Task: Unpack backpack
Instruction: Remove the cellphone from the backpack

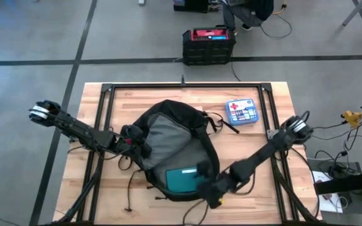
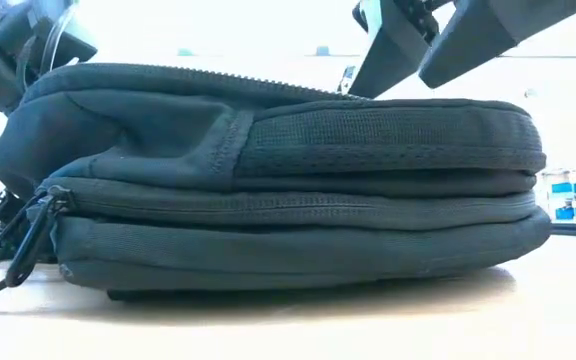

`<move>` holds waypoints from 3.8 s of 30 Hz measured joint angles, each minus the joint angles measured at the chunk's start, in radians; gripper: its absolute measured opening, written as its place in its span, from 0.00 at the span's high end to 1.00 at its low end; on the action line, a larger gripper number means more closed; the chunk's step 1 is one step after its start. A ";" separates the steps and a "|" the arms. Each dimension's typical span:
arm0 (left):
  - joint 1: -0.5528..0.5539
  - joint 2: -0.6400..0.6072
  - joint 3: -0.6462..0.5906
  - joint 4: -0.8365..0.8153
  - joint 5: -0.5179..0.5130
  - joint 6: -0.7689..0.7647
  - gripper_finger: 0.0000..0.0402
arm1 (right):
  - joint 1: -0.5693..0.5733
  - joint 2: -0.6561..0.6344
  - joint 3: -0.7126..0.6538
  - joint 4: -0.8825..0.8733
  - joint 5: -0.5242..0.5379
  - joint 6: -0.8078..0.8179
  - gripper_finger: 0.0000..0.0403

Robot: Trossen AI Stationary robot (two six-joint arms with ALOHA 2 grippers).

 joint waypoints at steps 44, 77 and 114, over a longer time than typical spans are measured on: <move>0.000 0.202 -0.001 0.232 -0.084 0.080 0.98 | -0.151 0.181 0.116 -0.017 0.373 -0.300 0.32; -0.003 0.249 0.001 0.326 -0.094 0.134 0.98 | -0.117 0.108 0.299 -0.357 0.291 -0.087 0.97; -0.008 0.236 0.001 0.323 -0.093 0.136 0.98 | -0.699 -0.392 -0.393 -0.851 0.383 0.669 0.95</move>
